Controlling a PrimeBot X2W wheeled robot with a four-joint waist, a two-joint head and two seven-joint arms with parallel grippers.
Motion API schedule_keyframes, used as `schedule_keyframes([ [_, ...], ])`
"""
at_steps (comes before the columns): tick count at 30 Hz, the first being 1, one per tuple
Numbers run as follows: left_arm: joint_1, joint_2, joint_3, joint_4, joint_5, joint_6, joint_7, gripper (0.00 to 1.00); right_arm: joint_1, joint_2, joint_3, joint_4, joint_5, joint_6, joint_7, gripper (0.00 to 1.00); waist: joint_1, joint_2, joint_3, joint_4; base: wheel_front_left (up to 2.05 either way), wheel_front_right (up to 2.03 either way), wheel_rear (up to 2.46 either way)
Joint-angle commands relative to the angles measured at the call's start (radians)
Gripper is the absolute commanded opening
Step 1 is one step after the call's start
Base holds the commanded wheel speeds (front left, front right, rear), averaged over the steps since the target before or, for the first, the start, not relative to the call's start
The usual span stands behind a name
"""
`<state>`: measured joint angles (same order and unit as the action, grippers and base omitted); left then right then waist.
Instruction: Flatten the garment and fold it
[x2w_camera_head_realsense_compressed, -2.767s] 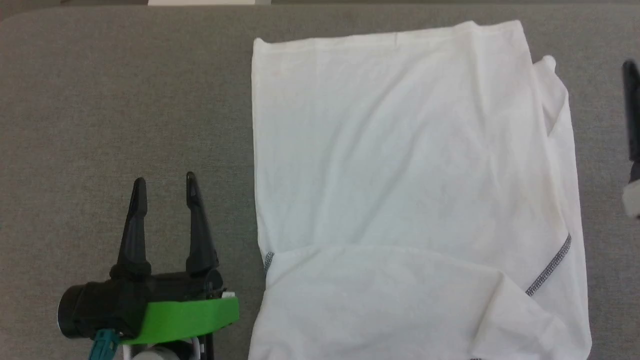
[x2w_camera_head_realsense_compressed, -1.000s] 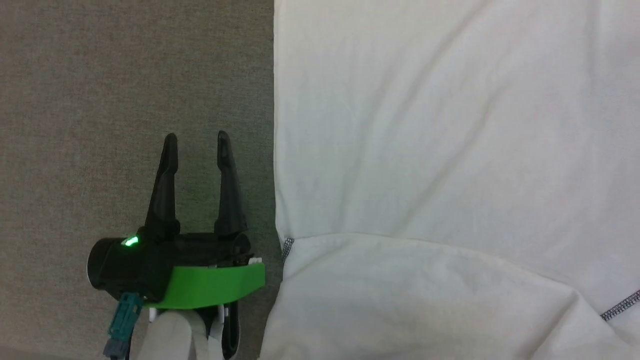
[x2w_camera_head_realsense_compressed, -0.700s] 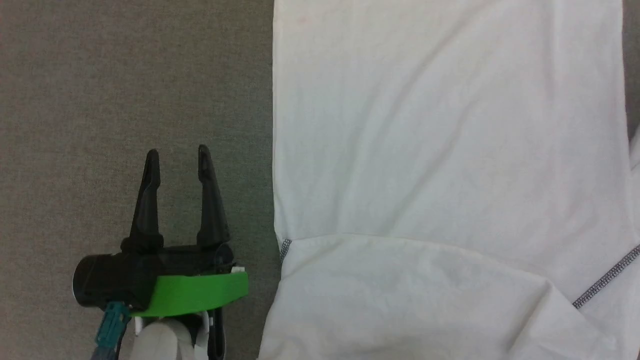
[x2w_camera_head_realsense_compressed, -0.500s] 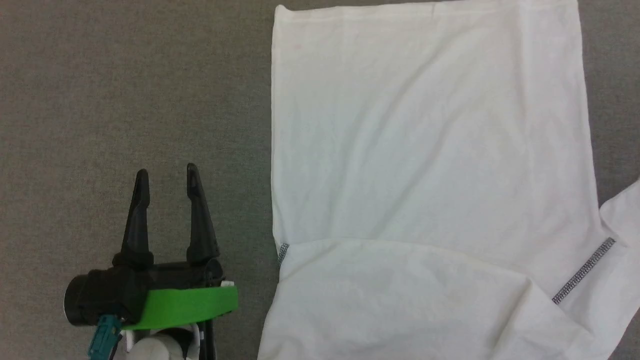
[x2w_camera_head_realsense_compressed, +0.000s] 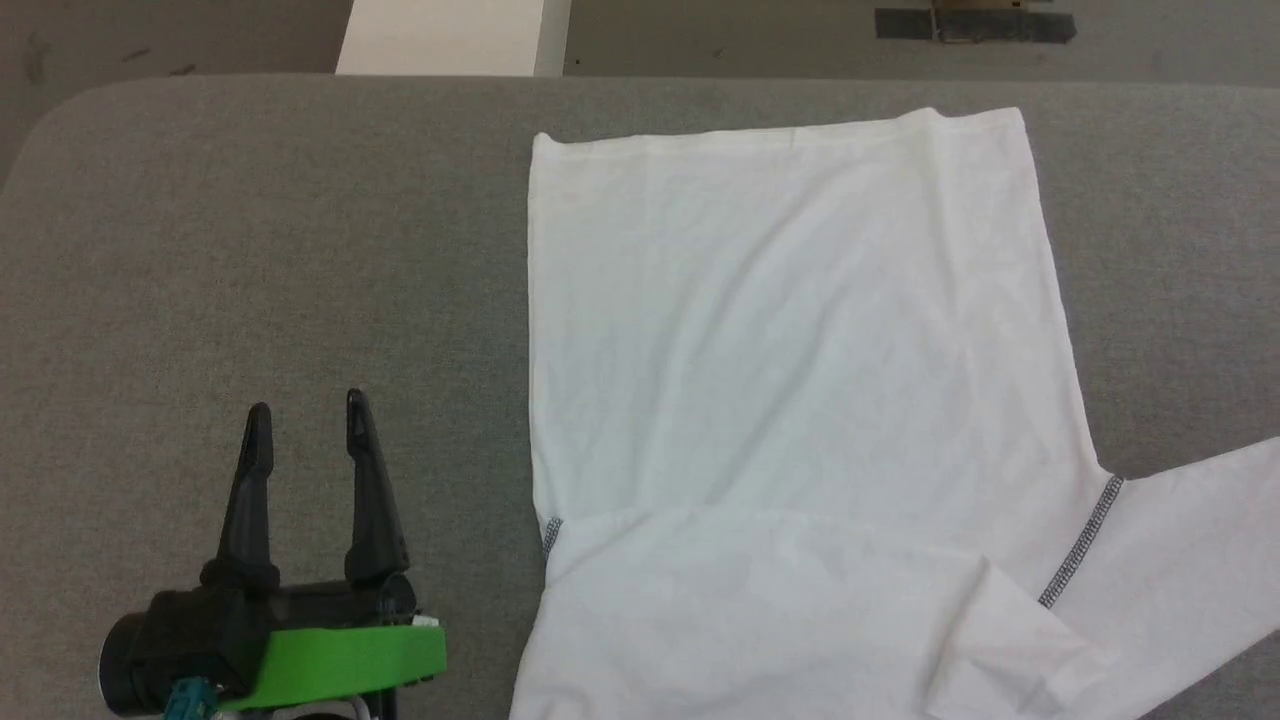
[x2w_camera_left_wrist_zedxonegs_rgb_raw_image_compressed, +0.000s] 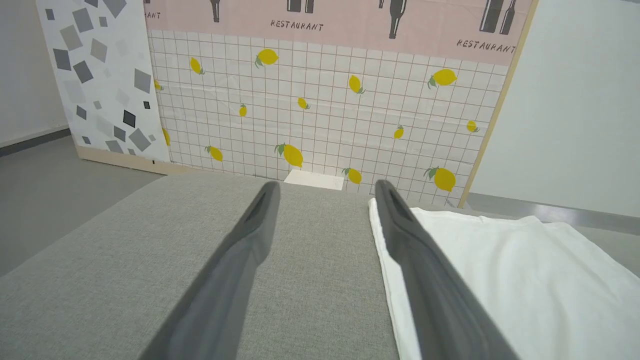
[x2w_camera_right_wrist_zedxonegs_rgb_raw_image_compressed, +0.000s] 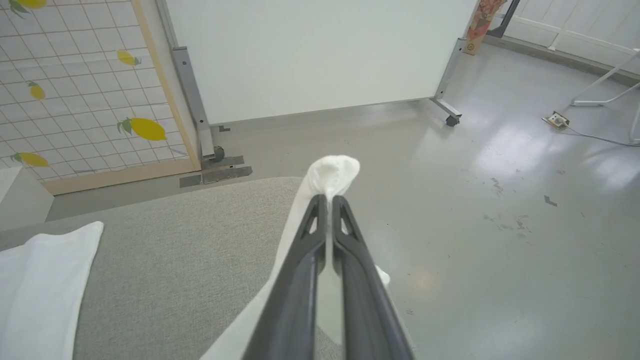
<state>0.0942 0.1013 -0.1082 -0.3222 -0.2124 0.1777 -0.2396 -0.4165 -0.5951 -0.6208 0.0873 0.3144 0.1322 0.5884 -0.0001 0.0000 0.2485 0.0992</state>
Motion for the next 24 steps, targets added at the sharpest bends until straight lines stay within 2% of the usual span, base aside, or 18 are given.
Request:
schedule_keyframes([
  [1, 0.017, 0.009, 0.003, -0.006, -0.006, 0.005, 0.003, 1.00, 0.020, -0.005, -0.009, -0.002, 0.009, -0.002, -0.001, 0.00, 0.0001, 0.0000, -0.038, -0.017, 0.00, 0.00, 0.00],
  [5, 0.031, 0.013, 0.005, -0.014, -0.008, 0.008, 0.011, 1.00, 0.044, -0.011, -0.015, -0.013, 0.021, -0.002, 0.002, 0.00, 0.0001, 0.0000, -0.059, -0.021, 0.00, 0.00, 0.00],
  [9, 0.039, 0.014, -0.001, -0.017, -0.011, 0.008, 0.016, 1.00, 0.058, -0.020, 0.026, -0.040, 0.040, -0.002, -0.010, 0.00, 0.0001, 0.0000, -0.079, -0.020, 0.00, 0.00, 0.00],
  [14, 0.049, 0.017, -0.005, -0.019, -0.014, 0.009, 0.023, 1.00, 0.046, -0.016, 0.149, -0.135, 0.091, -0.002, -0.005, 0.00, 0.0001, 0.0000, -0.099, -0.015, 0.00, 0.00, 0.00],
  [24, 0.058, 0.024, -0.011, -0.030, -0.018, 0.011, 0.036, 1.00, -0.011, 0.056, 0.446, -0.421, 0.194, -0.002, 0.098, 0.00, 0.0001, 0.0000, -0.130, 0.015, 0.00, 0.00, 0.00],
])
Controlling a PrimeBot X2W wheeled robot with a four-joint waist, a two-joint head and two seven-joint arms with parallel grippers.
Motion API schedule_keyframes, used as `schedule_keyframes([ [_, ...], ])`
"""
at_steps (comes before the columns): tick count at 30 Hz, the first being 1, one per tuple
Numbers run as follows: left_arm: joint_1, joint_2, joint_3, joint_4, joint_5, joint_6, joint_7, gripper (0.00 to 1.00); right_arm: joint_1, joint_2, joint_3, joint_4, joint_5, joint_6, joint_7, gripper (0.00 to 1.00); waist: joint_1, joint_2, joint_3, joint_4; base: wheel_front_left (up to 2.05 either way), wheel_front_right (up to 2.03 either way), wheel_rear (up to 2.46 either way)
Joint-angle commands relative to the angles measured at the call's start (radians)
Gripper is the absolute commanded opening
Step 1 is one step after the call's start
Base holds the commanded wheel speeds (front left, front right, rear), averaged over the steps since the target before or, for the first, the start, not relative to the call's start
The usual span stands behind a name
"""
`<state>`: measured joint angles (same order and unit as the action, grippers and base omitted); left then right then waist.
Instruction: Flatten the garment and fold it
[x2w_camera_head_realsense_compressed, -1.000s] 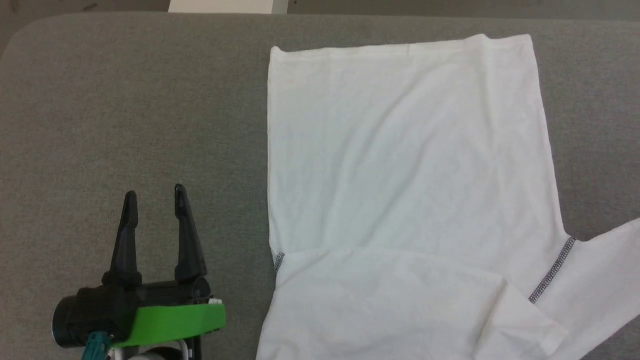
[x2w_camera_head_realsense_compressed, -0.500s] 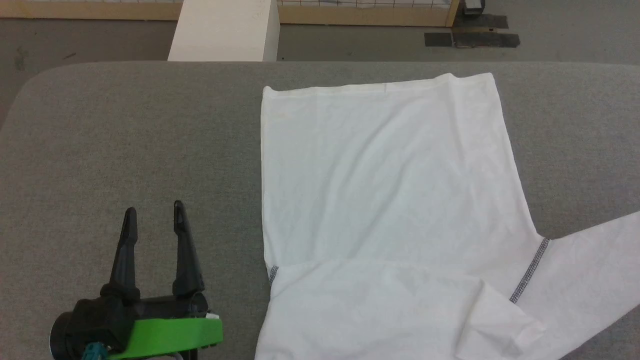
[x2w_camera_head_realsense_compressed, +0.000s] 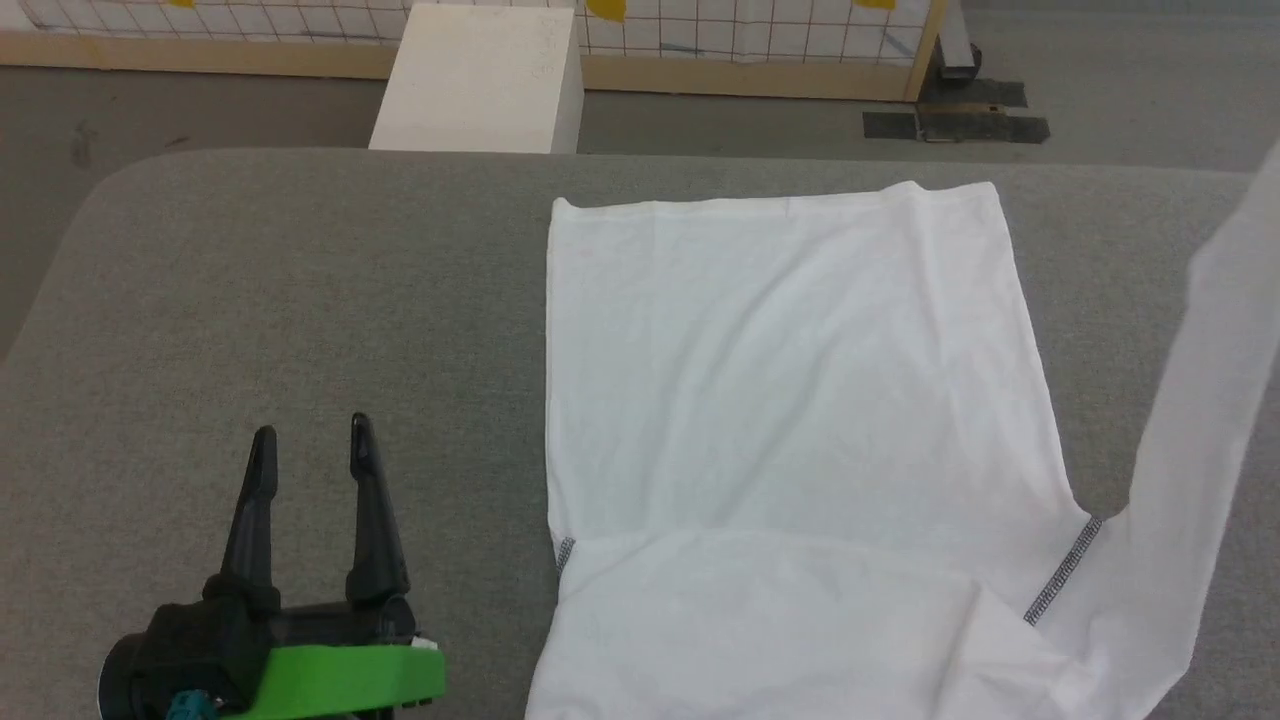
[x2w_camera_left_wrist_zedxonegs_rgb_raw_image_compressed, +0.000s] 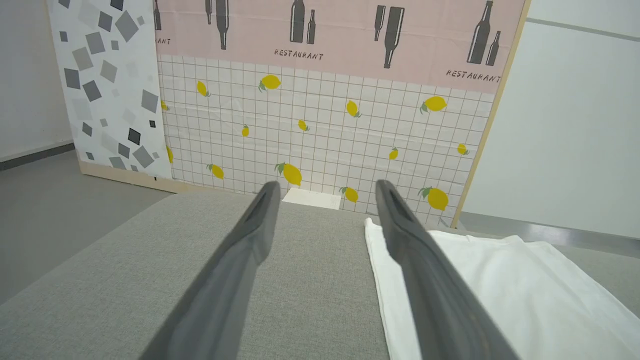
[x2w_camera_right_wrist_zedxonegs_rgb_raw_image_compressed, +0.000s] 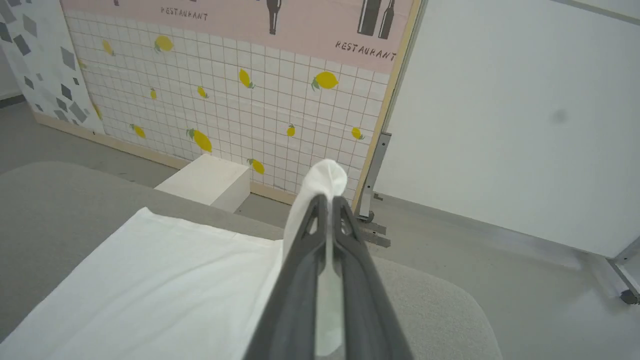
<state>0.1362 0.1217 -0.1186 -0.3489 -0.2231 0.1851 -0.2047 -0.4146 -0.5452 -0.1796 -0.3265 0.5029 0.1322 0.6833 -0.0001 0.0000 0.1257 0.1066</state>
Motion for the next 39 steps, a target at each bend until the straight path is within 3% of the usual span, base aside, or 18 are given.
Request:
schedule_keyframes([
  [1, 0.018, 0.005, -0.001, -0.004, -0.008, 0.004, 0.002, 1.00, -0.017, 0.012, 0.032, -0.028, 0.011, -0.002, 0.013, 0.00, 0.0001, 0.0000, -0.009, 0.011, 0.00, 0.00, 0.00],
  [9, 0.027, 0.001, -0.007, -0.010, -0.016, 0.008, 0.001, 1.00, -0.027, 0.113, 0.300, -0.161, 0.028, -0.002, 0.093, 0.00, 0.0001, 0.0000, -0.009, 0.036, 0.00, 0.00, 0.00],
  [18, 0.008, -0.008, -0.021, -0.003, -0.023, 0.010, -0.010, 1.00, -0.010, 0.167, 0.599, -0.110, 0.060, -0.002, 0.097, 0.00, 0.0001, 0.0000, 0.030, 0.079, 0.00, 0.00, 0.00],
  [22, -0.006, -0.017, -0.036, 0.012, -0.028, 0.008, -0.018, 1.00, 0.006, 0.162, 0.734, -0.005, 0.058, -0.002, 0.049, 0.00, 0.0001, 0.0000, 0.052, 0.110, 0.00, 0.00, 0.00],
  [29, -0.027, -0.024, -0.048, 0.035, -0.035, 0.004, -0.027, 1.00, 0.007, 0.169, 0.885, 0.206, 0.030, -0.002, -0.080, 0.00, 0.0001, 0.0000, 0.064, 0.145, 0.00, 0.00, 0.00],
  [32, -0.039, -0.024, -0.050, 0.052, -0.039, -0.001, -0.032, 1.00, -0.028, 0.217, 0.960, 0.385, -0.010, -0.002, -0.198, 0.00, 0.0001, 0.0000, 0.063, 0.157, 0.00, 0.00, 0.00],
  [33, -0.040, -0.023, -0.050, 0.055, -0.040, -0.001, -0.032, 1.00, -0.034, 0.231, 0.966, 0.412, -0.013, -0.002, -0.215, 0.16, 0.0001, 0.0000, 0.062, 0.158, 0.00, 0.00, 0.00],
  [34, -0.045, -0.021, -0.052, 0.065, -0.042, -0.003, -0.034, 1.00, -0.061, 0.277, 0.985, 0.496, -0.009, -0.002, -0.275, 1.00, 0.0001, 0.0000, 0.056, 0.153, 0.00, 0.00, 0.00],
  [39, -0.042, -0.014, -0.049, 0.071, -0.044, -0.003, -0.033, 1.00, -0.087, 0.282, 0.939, 0.492, 0.040, -0.002, -0.307, 1.00, 0.0001, 0.0000, 0.038, 0.130, 0.00, 0.00, 0.00],
])
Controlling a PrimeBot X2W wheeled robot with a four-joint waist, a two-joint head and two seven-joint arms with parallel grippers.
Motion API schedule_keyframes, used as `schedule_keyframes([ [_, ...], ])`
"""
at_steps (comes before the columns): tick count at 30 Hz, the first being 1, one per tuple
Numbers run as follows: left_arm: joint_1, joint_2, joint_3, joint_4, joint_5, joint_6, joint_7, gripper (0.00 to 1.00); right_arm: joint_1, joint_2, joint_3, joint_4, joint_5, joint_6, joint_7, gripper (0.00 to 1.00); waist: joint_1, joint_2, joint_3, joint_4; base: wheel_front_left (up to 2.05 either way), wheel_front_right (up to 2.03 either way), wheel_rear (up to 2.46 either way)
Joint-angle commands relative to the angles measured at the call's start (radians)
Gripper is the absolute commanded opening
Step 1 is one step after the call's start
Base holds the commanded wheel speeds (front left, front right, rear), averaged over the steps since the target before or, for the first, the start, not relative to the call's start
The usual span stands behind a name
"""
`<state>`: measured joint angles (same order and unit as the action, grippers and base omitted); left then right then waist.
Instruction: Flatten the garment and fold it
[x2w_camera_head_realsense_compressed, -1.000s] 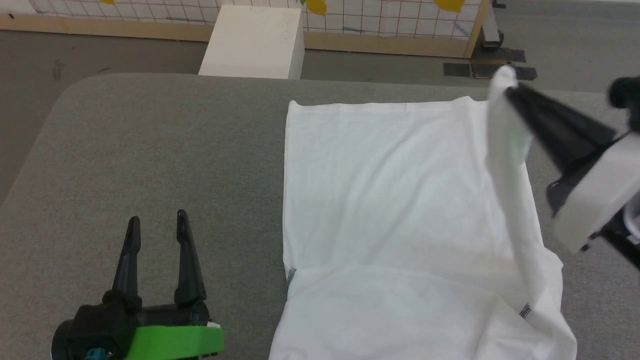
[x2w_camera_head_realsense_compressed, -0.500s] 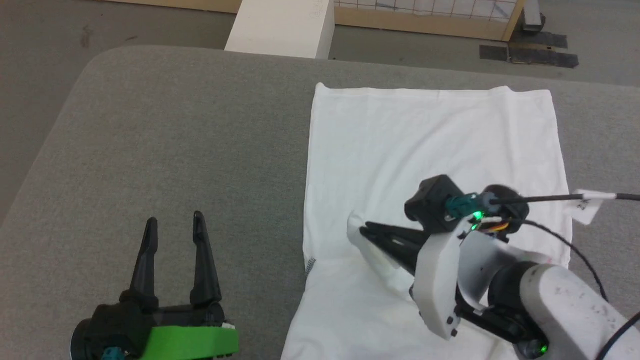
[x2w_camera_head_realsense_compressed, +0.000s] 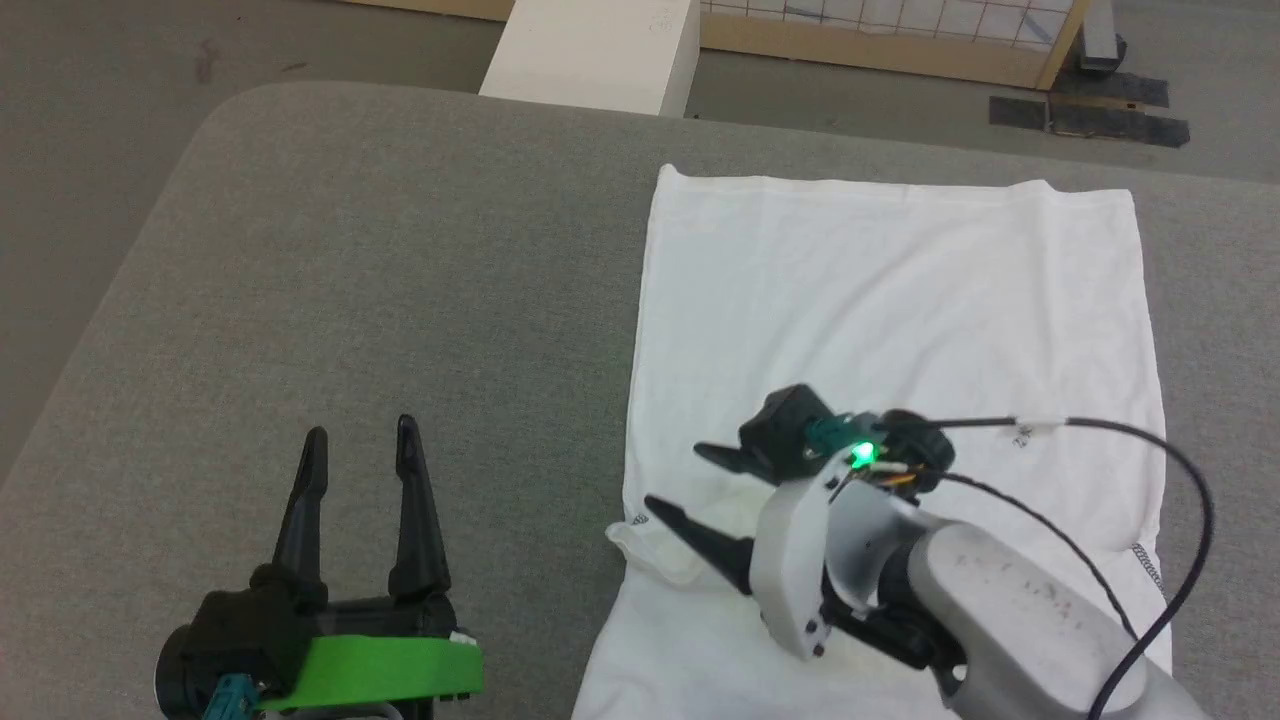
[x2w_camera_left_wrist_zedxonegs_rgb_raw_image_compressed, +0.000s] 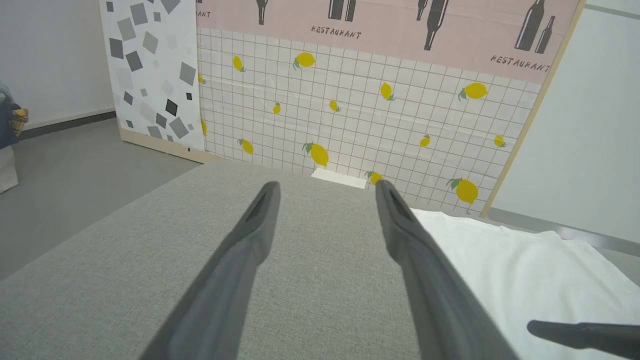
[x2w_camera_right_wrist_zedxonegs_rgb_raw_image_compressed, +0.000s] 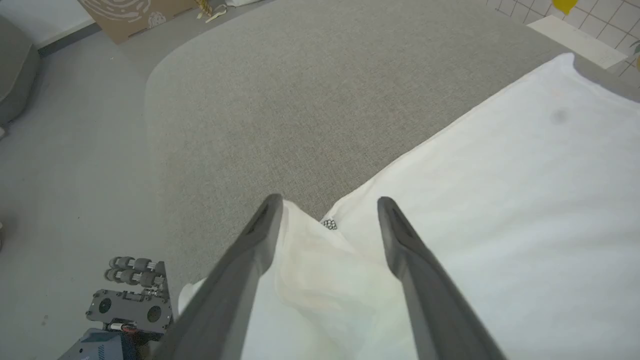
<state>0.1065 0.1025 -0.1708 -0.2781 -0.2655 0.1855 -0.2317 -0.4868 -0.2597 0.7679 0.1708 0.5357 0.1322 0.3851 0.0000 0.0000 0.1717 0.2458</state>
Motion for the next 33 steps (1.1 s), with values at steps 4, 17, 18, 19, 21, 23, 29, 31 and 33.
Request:
schedule_keyframes([
  [4, -0.006, 0.013, 0.004, -0.007, -0.001, -0.002, -0.003, 1.00, -0.004, -0.047, -0.136, -0.083, 0.025, -0.002, -0.019, 1.00, 0.0000, 0.0000, -0.018, -0.036, 0.00, 0.00, 0.00],
  [17, 0.008, 0.032, -0.025, -0.009, 0.006, -0.014, 0.009, 1.00, 0.403, 0.015, -0.848, -0.444, -0.360, -0.002, -0.149, 1.00, 0.0000, 0.0000, -0.010, -0.132, 0.00, 0.00, 0.00],
  [18, 0.010, 0.030, -0.027, -0.008, 0.005, -0.014, 0.008, 1.00, 0.432, 0.042, -0.872, -0.458, -0.379, -0.002, -0.162, 1.00, 0.0000, 0.0000, -0.010, -0.134, 0.00, 0.00, 0.00],
  [19, 0.015, 0.028, -0.030, -0.005, 0.002, -0.013, 0.007, 1.00, 0.465, 0.075, -0.898, -0.472, -0.401, -0.002, -0.180, 1.00, 0.0000, 0.0000, -0.009, -0.137, 0.00, 0.00, 0.00],
  [21, 0.022, 0.024, -0.033, -0.002, 0.000, -0.010, 0.005, 1.00, 0.519, 0.139, -0.933, -0.484, -0.419, -0.002, -0.207, 1.00, 0.0000, 0.0000, -0.007, -0.143, 0.00, 0.00, 0.00],
  [23, 0.026, 0.021, -0.036, 0.001, -0.003, -0.009, 0.004, 1.00, 0.557, 0.173, -0.953, -0.487, -0.428, -0.002, -0.236, 1.00, 0.0000, 0.0000, -0.001, -0.148, 0.00, 0.00, 0.00],
  [29, -0.064, 0.061, -0.033, -0.015, 0.023, -0.023, 0.048, 1.00, 0.562, 0.203, -0.954, -0.502, -0.429, -0.002, -0.273, 1.00, 0.0000, 0.0000, 0.049, -0.166, 0.00, 0.00, 0.00],
  [31, -0.132, 0.088, -0.031, -0.026, 0.043, -0.032, 0.090, 1.00, 0.541, 0.205, -0.944, -0.517, -0.432, -0.002, -0.273, 1.00, 0.0000, 0.0000, 0.077, -0.169, 0.00, 0.00, 0.00],
  [33, -0.221, 0.114, -0.027, -0.031, 0.052, -0.048, 0.149, 1.00, 0.515, 0.206, -0.932, -0.533, -0.433, -0.002, -0.270, 1.00, 0.0000, 0.0000, 0.111, -0.173, 0.00, 0.00, 0.00],
])
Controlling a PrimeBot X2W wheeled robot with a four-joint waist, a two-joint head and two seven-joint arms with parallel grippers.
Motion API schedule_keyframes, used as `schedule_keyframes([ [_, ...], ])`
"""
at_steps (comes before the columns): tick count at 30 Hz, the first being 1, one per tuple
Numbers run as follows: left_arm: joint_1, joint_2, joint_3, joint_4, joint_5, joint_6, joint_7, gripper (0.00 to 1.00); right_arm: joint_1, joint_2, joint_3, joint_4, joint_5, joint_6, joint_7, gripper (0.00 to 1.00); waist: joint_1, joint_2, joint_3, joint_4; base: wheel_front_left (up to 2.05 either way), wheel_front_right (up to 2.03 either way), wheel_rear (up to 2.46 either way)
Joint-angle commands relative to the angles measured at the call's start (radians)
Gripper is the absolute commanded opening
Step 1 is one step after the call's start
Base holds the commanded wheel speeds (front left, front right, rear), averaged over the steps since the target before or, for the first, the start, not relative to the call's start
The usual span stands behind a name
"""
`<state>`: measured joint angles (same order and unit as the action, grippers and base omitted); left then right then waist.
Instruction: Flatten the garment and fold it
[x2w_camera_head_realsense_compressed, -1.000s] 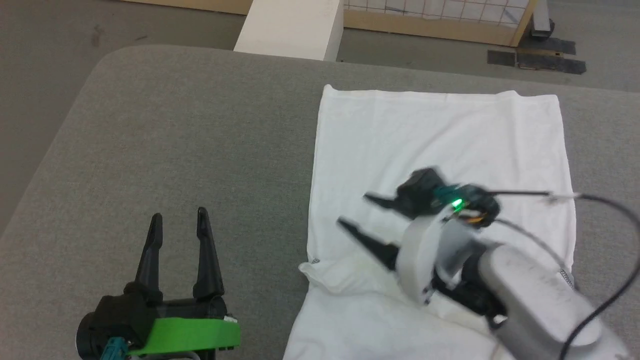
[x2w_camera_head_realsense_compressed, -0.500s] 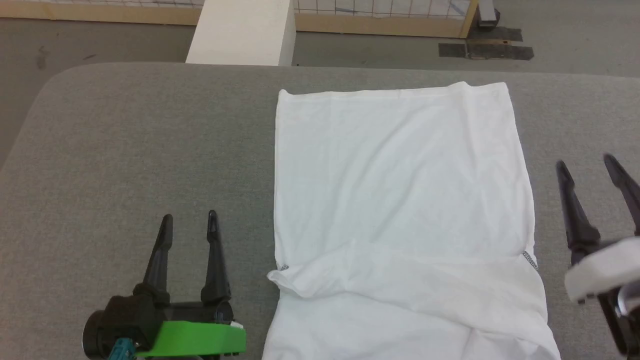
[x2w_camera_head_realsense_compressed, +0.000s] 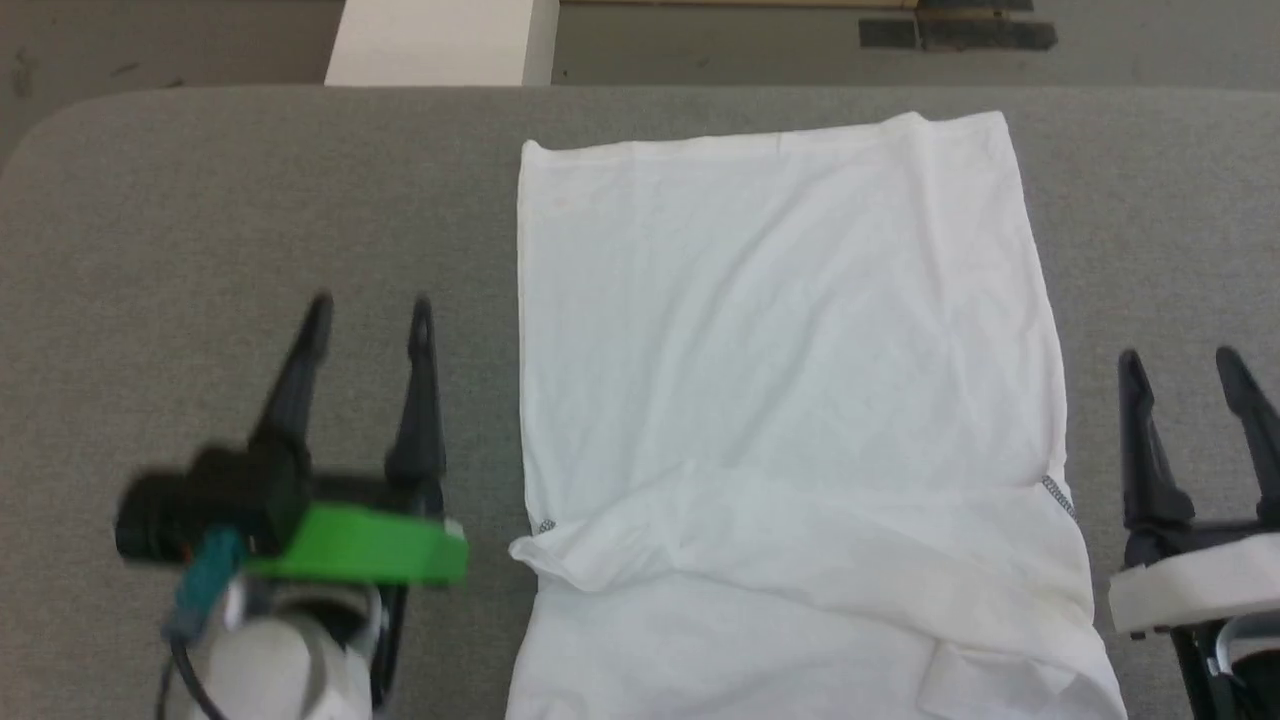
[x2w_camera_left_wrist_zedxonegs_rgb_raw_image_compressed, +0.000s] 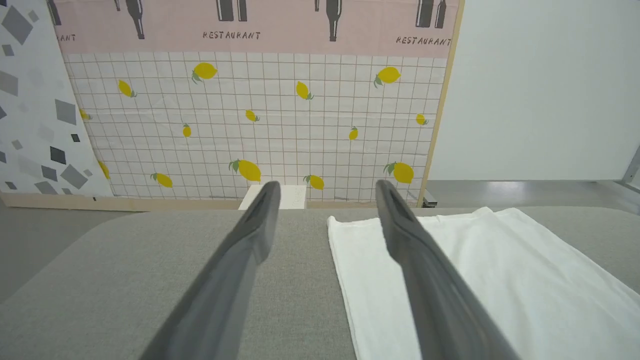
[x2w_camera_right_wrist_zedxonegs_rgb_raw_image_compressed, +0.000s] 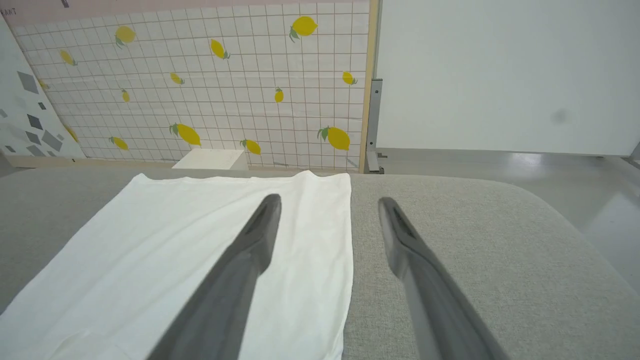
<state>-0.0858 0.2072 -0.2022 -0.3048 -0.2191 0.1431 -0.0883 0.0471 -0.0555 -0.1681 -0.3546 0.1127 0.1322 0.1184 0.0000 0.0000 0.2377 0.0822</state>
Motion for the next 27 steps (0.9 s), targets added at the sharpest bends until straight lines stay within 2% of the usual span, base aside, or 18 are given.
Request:
schedule_keyframes([
  [1, -0.075, 0.023, 0.006, -0.002, 0.012, -0.014, 0.035, 1.00, -0.031, 0.002, 0.009, -0.014, -0.010, -0.002, -0.002, 1.00, 0.0000, 0.0000, 0.059, -0.011, 0.00, 0.00, 0.00],
  [4, -0.253, 0.060, 0.013, 0.017, 0.002, -0.055, 0.148, 1.00, -0.072, -0.015, 0.033, -0.035, -0.020, -0.002, 0.002, 1.00, 0.0000, 0.0000, 0.122, -0.018, 0.00, 0.00, 0.00],
  [9, -0.541, 0.127, 0.027, 0.130, -0.006, -0.123, 0.295, 1.00, -0.138, -0.032, 0.058, -0.051, -0.019, -0.002, -0.007, 1.00, 0.0000, 0.0000, 0.227, -0.033, 0.00, 0.00, 0.00],
  [14, -0.741, 0.148, 0.018, 0.258, -0.015, -0.164, 0.385, 1.00, -0.202, -0.038, 0.091, -0.044, -0.003, -0.002, -0.019, 1.00, 0.0000, 0.0000, 0.325, -0.053, 0.00, 0.00, 0.00],
  [20, -0.856, 0.161, -0.017, 0.398, -0.044, -0.211, 0.507, 1.00, -0.244, -0.036, 0.118, -0.021, 0.014, -0.002, -0.040, 1.00, 0.0000, 0.0000, 0.400, -0.089, 0.00, 0.00, 0.00],
  [27, -0.892, 0.198, -0.028, 0.503, -0.091, -0.229, 0.683, 1.00, -0.262, -0.026, 0.118, -0.003, 0.022, -0.002, -0.059, 1.00, 0.0000, 0.0000, 0.463, -0.141, 0.00, 0.00, 0.00],
])
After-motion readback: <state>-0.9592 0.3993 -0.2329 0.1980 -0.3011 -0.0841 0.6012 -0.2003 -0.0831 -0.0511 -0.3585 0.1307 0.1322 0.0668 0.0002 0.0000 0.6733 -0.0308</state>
